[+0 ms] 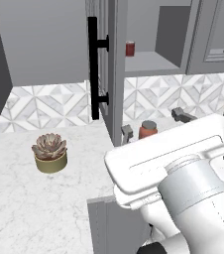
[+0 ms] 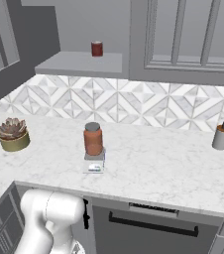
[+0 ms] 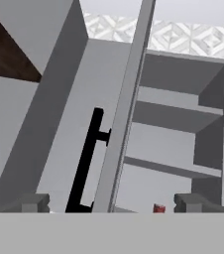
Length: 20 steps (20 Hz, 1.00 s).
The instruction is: Pick the honey bottle and place it on the digital scale for weighing, and close the cabinet.
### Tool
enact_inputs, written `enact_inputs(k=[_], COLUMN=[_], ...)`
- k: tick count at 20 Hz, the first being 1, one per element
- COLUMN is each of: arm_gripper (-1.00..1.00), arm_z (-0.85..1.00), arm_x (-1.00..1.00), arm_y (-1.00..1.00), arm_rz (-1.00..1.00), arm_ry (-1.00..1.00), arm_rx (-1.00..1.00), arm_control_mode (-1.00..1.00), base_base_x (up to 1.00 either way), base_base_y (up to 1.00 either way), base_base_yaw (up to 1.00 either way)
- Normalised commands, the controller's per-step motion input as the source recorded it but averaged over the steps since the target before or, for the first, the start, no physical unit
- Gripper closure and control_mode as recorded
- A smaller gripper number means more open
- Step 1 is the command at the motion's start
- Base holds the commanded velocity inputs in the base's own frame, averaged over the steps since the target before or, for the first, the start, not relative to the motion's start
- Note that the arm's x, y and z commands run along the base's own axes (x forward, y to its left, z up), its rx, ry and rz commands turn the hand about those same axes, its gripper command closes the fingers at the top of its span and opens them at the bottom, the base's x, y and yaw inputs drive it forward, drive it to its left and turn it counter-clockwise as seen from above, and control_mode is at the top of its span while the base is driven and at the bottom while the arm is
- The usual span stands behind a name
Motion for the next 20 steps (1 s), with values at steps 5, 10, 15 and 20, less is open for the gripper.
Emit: enact_inputs(k=[5, 10, 15, 20], arm_gripper=[-1.00, -1.00, -1.00, -1.00], arm_z=[0.00, 0.00, -0.11, -0.11], arm_x=[0.11, 0.07, 0.12, 0.24], arm_y=[0.00, 0.00, 0.09, 0.04], arm_rz=[-0.20, -0.26, -0.18, -0.13], arm_ry=[0.00, 0.00, 0.00, 0.00], arm_rx=[0.00, 0.00, 0.00, 0.00], arm_control_mode=[-1.00, -1.00, -1.00, -1.00], base_base_x=[0.00, 0.00, 0.00, 0.00], base_base_y=[0.00, 0.00, 0.00, 0.00], base_base_yaw=[0.00, 0.00, 0.00, 0.00])
